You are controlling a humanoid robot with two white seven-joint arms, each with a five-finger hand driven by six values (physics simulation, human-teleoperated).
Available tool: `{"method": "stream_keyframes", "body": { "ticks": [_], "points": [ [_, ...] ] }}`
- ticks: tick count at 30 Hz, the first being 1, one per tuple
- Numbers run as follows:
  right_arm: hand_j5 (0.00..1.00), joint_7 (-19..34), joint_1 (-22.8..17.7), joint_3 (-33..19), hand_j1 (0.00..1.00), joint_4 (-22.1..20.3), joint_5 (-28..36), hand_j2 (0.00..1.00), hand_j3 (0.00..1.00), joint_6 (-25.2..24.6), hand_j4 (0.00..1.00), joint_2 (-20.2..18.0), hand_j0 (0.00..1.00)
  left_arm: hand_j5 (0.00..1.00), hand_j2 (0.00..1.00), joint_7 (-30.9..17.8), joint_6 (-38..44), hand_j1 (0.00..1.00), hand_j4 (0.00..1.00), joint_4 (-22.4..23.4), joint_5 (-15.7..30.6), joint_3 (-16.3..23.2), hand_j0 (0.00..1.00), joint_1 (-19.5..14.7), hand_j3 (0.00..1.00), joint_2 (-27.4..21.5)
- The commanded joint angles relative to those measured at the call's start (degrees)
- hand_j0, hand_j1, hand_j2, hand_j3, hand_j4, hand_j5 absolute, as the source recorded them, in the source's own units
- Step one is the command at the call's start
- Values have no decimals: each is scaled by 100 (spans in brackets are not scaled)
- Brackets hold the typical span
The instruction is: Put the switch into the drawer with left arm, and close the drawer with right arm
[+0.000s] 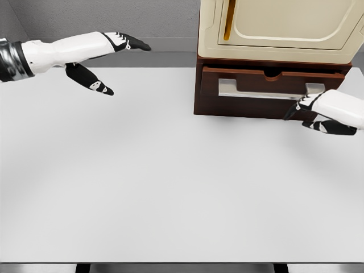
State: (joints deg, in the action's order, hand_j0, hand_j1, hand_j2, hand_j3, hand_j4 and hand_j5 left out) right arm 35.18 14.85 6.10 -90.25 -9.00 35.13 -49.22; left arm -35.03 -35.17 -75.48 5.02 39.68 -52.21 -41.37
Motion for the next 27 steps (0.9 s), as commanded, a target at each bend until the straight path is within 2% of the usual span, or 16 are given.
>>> {"method": "stream_keyframes", "body": {
  "ticks": [1, 4, 11, 17, 19, 21, 23, 27],
  "points": [
    [60, -18, 9, 76, 60, 34, -5, 60, 60, -13, 60, 0, 60, 100, 100, 3, 17, 100, 100, -1, 43, -4, 100, 0, 100, -11],
    [60, -18, 176, 296, 60, 174, -93, 60, 60, -13, 60, 17, 60, 100, 100, 3, 17, 100, 100, 7, 43, -13, 100, 0, 100, -11],
    [60, -18, 255, 304, 60, 245, -119, 60, 60, -13, 60, 61, 60, 100, 100, 3, 17, 100, 100, 7, 43, -13, 100, 0, 100, -11],
    [61, -18, 185, 260, 61, 122, -102, 61, 61, -13, 61, 9, 61, 100, 100, 3, 17, 100, 100, 7, 43, -13, 100, 9, 100, -11],
    [71, -18, 141, 252, 71, 34, -93, 71, 71, -13, 71, -9, 71, 100, 100, 3, 17, 100, 100, 7, 43, -13, 100, 9, 100, -11],
    [100, -18, -78, 199, 100, -282, -93, 100, 100, -13, 100, -53, 100, 100, 100, 3, 17, 100, 100, -10, 52, -4, 100, 17, 100, -20],
    [100, -18, -395, 181, 100, -669, -102, 100, 100, -13, 100, -308, 100, 100, 100, 3, 17, 100, 100, -28, 78, 22, 100, 132, 100, -213],
    [100, -18, -510, 190, 100, -792, -102, 100, 100, -13, 100, -343, 100, 100, 100, 3, 17, 100, 100, -177, 87, 31, 100, 290, 100, -213]
  ]
}}
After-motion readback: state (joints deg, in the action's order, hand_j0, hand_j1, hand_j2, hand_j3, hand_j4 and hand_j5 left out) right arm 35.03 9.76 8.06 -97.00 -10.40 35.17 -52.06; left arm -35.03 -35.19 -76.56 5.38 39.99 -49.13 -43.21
